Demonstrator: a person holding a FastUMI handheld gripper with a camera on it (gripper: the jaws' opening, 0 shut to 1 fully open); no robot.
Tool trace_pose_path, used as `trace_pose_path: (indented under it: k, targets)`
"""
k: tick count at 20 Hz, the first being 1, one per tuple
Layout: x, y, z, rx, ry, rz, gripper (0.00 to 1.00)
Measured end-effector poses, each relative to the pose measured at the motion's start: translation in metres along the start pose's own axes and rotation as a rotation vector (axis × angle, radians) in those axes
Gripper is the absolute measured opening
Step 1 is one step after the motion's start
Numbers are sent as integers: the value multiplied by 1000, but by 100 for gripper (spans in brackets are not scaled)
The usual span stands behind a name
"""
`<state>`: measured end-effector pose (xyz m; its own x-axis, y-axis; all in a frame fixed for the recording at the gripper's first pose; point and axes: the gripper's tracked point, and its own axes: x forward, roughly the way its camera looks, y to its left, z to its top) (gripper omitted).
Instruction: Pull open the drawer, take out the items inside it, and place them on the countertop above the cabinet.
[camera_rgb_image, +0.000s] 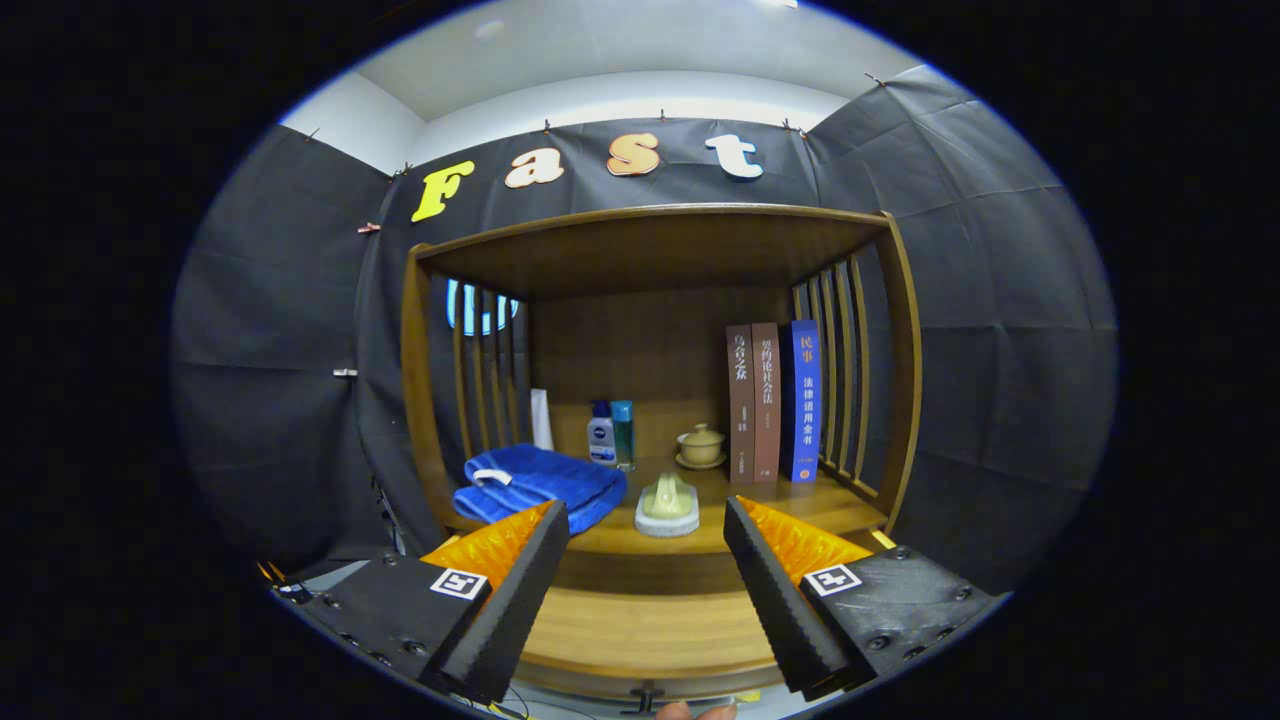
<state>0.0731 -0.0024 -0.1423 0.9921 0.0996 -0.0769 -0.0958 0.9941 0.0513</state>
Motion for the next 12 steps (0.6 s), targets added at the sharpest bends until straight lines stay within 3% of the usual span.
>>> trace_pose_path:
  k: [2,6,12]
  targets:
    - [-20,10,-12,24,-29,22,100]
    - [-50,9,-49,-32,-77,-24,99]
    - [-63,3,-134,-54,21,-74,99]
